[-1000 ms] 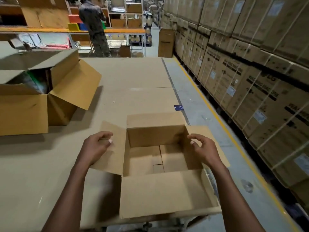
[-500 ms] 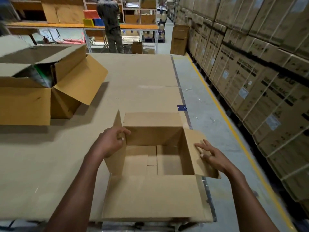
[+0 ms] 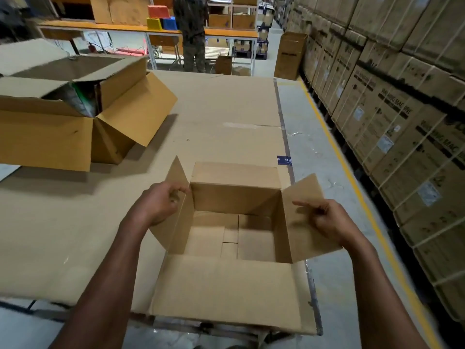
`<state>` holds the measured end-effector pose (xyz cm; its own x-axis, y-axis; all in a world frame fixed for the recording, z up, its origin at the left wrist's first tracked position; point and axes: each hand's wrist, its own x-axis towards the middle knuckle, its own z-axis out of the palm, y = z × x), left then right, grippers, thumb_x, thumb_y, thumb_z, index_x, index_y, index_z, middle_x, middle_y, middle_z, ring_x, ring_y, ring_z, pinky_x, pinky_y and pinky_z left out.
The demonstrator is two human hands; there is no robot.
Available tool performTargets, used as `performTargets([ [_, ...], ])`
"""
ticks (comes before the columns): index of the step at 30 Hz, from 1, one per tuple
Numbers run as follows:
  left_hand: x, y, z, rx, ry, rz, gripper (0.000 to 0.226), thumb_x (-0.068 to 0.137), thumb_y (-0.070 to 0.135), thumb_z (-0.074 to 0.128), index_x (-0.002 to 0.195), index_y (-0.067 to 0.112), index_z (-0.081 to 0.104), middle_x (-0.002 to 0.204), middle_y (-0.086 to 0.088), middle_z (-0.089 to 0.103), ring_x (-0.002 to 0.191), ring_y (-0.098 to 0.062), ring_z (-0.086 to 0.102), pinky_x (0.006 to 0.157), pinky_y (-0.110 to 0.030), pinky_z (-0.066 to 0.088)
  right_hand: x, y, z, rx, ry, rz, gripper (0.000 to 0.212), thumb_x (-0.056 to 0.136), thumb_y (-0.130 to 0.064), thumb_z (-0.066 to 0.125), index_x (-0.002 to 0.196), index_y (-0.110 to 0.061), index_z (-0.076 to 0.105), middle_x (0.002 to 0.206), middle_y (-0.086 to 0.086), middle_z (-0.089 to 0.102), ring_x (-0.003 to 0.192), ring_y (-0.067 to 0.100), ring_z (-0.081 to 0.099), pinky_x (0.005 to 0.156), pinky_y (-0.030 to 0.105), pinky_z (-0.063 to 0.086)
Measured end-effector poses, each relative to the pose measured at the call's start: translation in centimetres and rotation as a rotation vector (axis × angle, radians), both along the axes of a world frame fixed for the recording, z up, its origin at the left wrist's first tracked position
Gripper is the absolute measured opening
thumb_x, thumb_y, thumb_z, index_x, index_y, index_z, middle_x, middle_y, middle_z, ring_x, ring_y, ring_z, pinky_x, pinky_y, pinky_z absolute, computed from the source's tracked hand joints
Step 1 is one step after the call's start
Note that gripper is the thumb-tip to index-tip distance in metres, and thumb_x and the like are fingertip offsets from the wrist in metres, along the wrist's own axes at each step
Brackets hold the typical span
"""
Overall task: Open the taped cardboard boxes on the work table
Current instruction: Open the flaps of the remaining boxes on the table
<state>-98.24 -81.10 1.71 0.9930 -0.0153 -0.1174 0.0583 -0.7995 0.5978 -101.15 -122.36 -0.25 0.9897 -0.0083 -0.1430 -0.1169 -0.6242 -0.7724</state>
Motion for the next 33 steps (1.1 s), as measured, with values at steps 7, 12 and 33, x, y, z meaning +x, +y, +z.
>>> performTargets([
  [7,-4.4,0.4,0.3,-0.032,-0.110,0.154,0.059,0.085,-0.015,0.050,0.126,0.023,0.069,0.125,-0.004,0.065,0.112,-0.018,0.060,0.086,-0.028,0.048,0.0,3.3,1.4,-0.176,-0.112,0.063,0.066,0.084,0.018,0.053,0.127,-0.030,0.069,0.104,-0.007,0.063,0.076,-0.001,0.058,0.058,0.013,0.046],
  [12,-10.4,2.1,-0.1,-0.075,-0.199,0.298,0.064,0.081,-0.019,0.052,0.124,0.025,0.070,0.129,-0.002,0.066,0.117,-0.018,0.061,0.098,-0.037,0.054,-0.1,5.6,1.9,-0.193,-0.235,0.212,0.064,0.085,0.016,0.060,0.124,-0.034,0.070,0.110,-0.001,0.072,0.080,0.008,0.064,0.063,0.015,0.050],
  [33,-38.1,24.3,-2.5,0.026,-0.327,1.008,0.061,0.079,-0.006,0.048,0.115,0.040,0.070,0.120,0.002,0.071,0.109,-0.017,0.066,0.093,-0.034,0.054,-7.5,41.2,2.5,-0.149,-0.432,0.809,0.075,0.071,0.011,0.047,0.116,-0.043,0.071,0.124,-0.013,0.070,0.110,0.017,0.066,0.090,0.033,0.054],
])
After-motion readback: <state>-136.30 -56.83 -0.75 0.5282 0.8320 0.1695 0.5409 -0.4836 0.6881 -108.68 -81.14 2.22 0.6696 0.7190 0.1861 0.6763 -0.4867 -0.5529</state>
